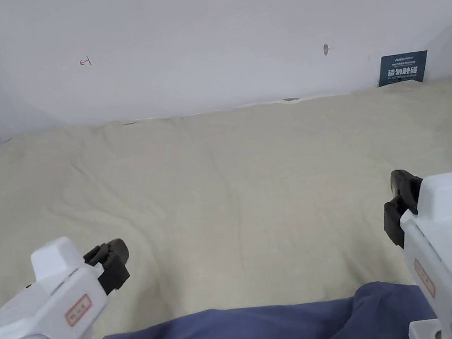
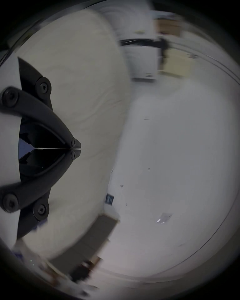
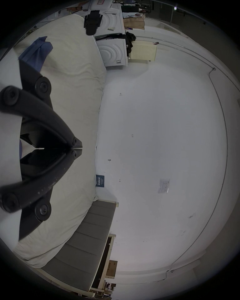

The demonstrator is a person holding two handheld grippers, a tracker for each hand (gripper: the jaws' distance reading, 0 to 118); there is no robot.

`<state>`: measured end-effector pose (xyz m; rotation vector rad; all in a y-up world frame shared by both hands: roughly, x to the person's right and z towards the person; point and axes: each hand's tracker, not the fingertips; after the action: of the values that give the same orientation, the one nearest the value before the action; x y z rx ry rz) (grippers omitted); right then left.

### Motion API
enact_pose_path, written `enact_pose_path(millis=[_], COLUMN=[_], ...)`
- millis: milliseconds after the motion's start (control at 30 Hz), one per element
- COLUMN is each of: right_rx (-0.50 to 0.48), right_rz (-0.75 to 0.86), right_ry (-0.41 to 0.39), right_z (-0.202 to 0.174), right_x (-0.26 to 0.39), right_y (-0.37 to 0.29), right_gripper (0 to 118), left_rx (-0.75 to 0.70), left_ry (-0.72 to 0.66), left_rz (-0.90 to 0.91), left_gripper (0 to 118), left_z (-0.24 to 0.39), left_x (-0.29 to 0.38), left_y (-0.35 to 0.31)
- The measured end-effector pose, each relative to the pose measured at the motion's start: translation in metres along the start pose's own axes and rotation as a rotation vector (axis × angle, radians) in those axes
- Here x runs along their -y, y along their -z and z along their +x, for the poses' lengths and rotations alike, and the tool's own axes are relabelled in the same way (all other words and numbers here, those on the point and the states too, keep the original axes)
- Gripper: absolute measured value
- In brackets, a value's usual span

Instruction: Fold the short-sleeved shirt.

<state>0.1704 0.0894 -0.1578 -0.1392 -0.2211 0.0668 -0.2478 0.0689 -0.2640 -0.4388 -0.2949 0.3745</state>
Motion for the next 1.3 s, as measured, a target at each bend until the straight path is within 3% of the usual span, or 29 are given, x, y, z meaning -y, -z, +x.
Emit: enact_pose_path(millis=[100,267,600,633,700,733,767,800,933,1067,1167,1267,1300], right_rx=[-0.007,-0.029,-0.051,-0.052,-0.054,-0.053,-0.053,-0.053,-0.047,-0.041,-0.040,-0.038,-0.037], right_rz=[-0.013,-0.047,-0.102,-0.109,-0.122,-0.131,-0.137,-0.142,-0.164,-0.178,-0.186,-0.188,-0.189], right_ry=[-0.004,0.011,-0.022,-0.024,-0.028,-0.034,-0.039,-0.041,-0.050,-0.055,-0.053,-0.045,-0.041], right_z=[-0.003,-0.010,-0.040,-0.042,-0.045,-0.047,-0.048,-0.049,-0.052,-0.050,-0.047,-0.047,-0.047], right_x=[0.002,0.006,0.010,0.011,0.013,0.014,0.015,0.017,0.020,0.021,0.022,0.022,0.022], right_y=[0.003,0.011,0.024,0.025,0.029,0.031,0.032,0.034,0.040,0.047,0.050,0.050,0.050], right_gripper=[1,1,2,2,2,2,2,2,2,2,2,2,2], left_rx=[0.100,0.085,-0.017,-0.032,-0.040,-0.043,-0.037,-0.035,-0.030,-0.018,-0.042,-0.081,-0.077], left_ry=[-0.202,-0.188,-0.335,-0.328,-0.352,-0.366,-0.363,-0.360,-0.346,-0.266,-0.223,-0.156,-0.154], left_rz=[-0.098,-0.244,-0.429,-0.440,-0.482,-0.506,-0.515,-0.519,-0.534,-0.554,-0.561,-0.559,-0.559], left_gripper=[0,0,7,17,66,82,95,97,96,64,51,19,17], left_z=[-0.039,-0.084,-0.167,-0.183,-0.194,-0.197,-0.193,-0.194,-0.196,-0.200,-0.194,-0.191,-0.189], left_x=[0.002,0.014,0.054,0.058,0.065,0.068,0.071,0.074,0.086,0.097,0.102,0.102,0.102], left_y=[0.002,0.006,0.029,0.037,0.048,0.053,0.054,0.057,0.069,0.082,0.086,0.086,0.085])
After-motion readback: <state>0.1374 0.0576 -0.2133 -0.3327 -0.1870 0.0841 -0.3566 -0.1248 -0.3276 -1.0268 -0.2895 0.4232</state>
